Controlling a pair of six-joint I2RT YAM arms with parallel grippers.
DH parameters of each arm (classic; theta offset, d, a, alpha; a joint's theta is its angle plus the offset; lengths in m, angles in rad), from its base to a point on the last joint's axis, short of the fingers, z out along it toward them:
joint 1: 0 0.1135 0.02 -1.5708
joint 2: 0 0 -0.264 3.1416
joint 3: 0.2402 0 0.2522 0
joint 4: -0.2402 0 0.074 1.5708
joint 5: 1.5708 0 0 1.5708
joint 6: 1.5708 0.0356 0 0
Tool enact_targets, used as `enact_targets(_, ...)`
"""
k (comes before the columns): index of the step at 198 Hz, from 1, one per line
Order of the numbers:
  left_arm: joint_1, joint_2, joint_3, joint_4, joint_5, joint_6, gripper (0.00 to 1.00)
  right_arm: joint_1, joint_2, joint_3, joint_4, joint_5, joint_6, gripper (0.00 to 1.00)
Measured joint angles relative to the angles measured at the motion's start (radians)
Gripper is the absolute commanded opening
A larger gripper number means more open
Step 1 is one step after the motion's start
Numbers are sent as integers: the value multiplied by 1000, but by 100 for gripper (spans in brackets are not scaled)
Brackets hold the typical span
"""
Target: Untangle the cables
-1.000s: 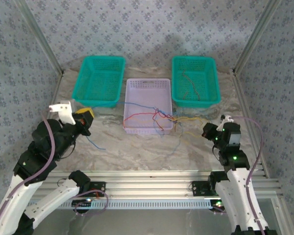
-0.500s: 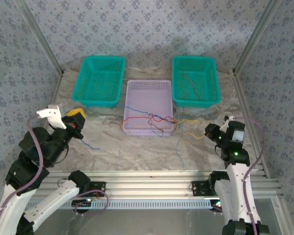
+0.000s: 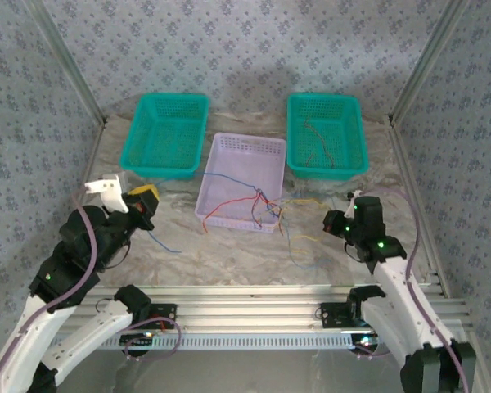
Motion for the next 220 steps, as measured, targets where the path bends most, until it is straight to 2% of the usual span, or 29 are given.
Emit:
enact_targets(58, 2, 3, -121, 57, 19, -64, 0, 94, 68, -24, 63, 124, 21, 0)
enact_targets(93, 2, 5, -135, 81, 18, -71, 0, 89, 142, -17, 122, 206, 29, 0)
enact_targets(123, 2, 20, -135, 109, 18, -69, 0, 55, 306, 71, 185, 233, 36, 0)
enact_targets(155, 2, 50, -136, 129, 18, -66, 0, 48, 395, 154, 232, 248, 40, 0)
enact_targets(190, 2, 69, -137, 152, 18, -57, 0, 41, 406, 228, 243, 252, 38, 0)
enact_targets(220, 2, 77, -137, 158, 18, -46, 0, 37, 338, 245, 209, 270, 23, 0)
